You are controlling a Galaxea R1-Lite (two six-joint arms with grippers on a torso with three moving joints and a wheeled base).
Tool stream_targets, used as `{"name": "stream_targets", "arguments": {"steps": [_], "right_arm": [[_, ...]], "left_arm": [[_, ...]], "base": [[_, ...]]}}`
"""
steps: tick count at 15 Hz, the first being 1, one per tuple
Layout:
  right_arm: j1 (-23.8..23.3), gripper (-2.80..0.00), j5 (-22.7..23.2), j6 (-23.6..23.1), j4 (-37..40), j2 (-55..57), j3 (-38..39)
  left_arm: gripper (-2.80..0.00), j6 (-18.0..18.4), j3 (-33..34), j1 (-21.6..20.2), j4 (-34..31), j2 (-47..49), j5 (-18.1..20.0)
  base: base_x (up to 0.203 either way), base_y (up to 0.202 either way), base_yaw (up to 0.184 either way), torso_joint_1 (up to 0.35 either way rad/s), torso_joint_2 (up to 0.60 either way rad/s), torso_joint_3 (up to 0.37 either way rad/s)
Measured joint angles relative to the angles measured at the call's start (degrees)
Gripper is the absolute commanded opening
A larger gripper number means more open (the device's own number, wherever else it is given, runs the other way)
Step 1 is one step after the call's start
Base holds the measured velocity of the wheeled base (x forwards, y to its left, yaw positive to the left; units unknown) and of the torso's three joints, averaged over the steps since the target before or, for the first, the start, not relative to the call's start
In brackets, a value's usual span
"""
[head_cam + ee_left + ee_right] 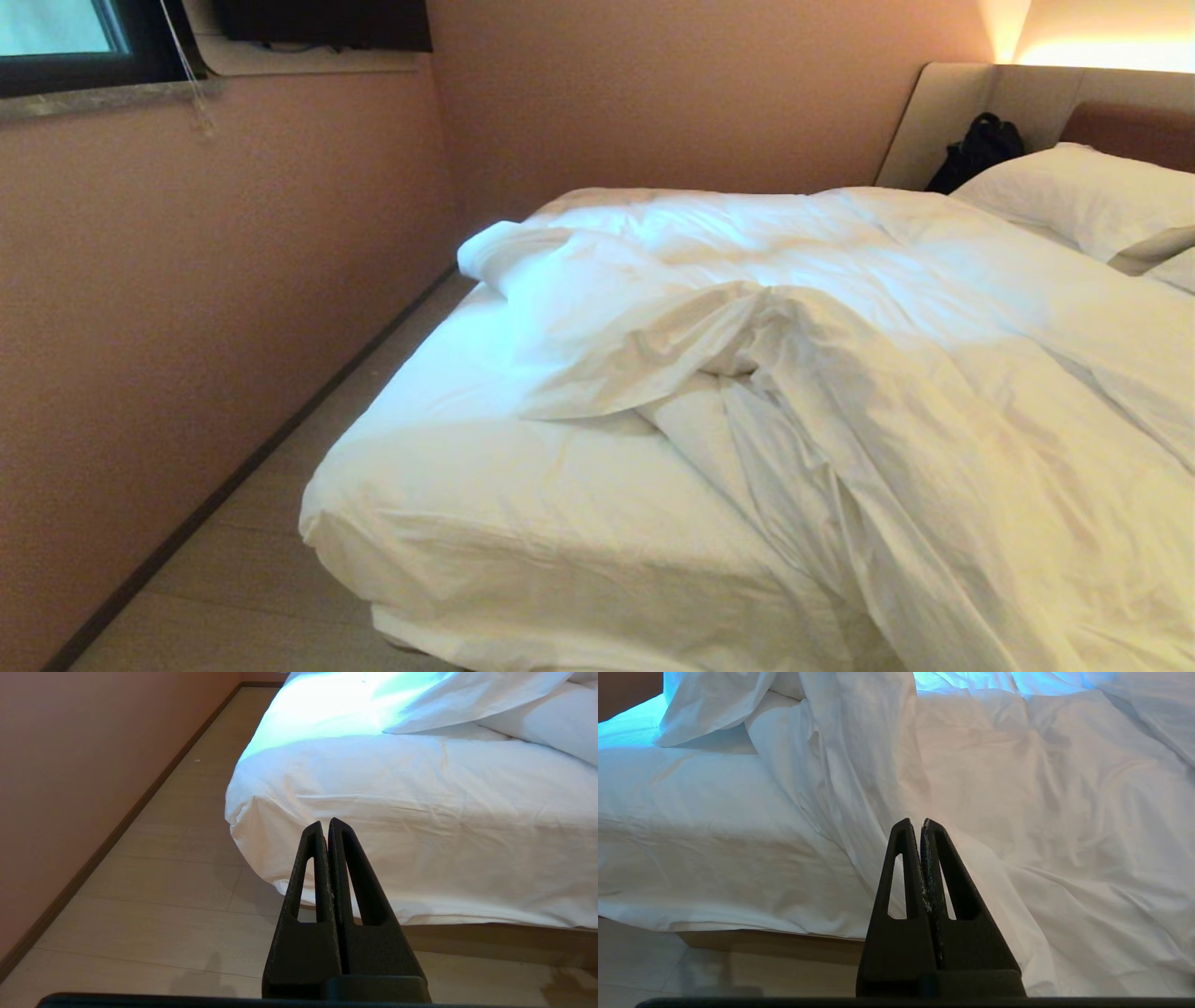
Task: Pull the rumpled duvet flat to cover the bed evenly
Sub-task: Hold the folded corner of the quilt
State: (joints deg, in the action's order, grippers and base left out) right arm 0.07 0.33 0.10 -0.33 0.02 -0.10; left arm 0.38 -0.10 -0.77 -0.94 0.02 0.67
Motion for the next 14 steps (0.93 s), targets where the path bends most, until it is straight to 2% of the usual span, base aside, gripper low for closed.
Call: {"name": "stream_targets", "arguments": {"steps": [14], "right_arm": [[0.0, -2.8, -0.02, -0.02, 0.0, 0.0, 0.0]], "left_arm": [[-2.8, -0.29, -0.01, 0.02, -0.02, 0.0, -0.12]], "base": [[0.0, 0.0, 0.0, 0.0, 0.0, 0.0]]}}
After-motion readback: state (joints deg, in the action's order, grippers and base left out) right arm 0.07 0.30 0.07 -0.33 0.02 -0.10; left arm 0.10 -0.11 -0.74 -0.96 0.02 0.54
